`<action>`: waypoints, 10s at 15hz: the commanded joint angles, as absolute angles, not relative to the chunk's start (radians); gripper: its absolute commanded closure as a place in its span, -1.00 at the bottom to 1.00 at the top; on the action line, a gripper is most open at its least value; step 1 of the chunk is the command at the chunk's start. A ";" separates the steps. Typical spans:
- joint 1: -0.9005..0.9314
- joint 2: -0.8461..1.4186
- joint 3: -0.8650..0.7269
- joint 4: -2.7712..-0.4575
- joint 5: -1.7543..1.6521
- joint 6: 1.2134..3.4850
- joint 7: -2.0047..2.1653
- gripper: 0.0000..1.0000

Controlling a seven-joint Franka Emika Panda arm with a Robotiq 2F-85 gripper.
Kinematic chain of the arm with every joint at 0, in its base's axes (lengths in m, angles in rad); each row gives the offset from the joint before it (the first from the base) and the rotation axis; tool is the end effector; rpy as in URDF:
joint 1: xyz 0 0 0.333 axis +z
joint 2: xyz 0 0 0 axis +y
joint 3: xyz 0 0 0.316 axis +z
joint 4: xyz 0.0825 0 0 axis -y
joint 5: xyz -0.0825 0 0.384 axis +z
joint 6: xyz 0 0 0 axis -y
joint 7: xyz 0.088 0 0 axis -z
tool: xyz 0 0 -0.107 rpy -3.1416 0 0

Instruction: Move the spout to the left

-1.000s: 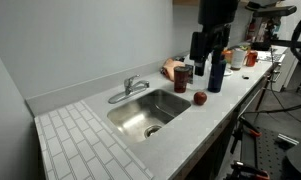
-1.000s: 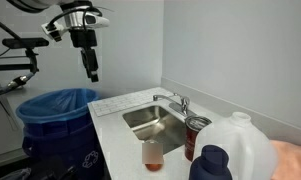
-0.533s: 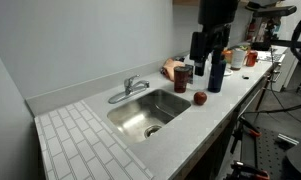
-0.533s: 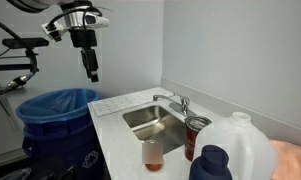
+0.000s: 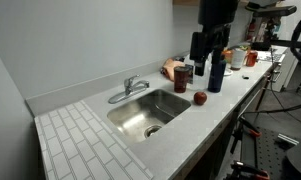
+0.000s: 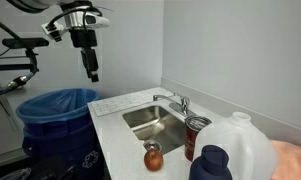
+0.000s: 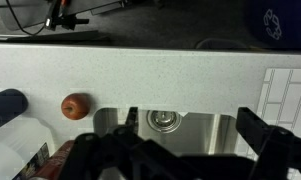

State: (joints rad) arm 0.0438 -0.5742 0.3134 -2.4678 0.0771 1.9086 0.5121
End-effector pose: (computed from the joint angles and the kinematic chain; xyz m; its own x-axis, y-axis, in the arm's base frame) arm 0.3536 0.1456 0.4825 0.9734 -0.2250 0.0433 -0.2280 -0.9699 0.0853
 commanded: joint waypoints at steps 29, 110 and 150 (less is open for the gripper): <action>0.035 -0.026 0.166 -2.143 -0.213 2.307 0.670 -1.00; 0.268 0.421 -0.051 -1.503 -0.147 2.126 0.556 -1.00; 0.177 0.134 -0.005 -1.861 -0.191 2.215 0.563 -1.00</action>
State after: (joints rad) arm 0.2049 0.1335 -0.0348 -1.8624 -0.1869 2.2173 0.5600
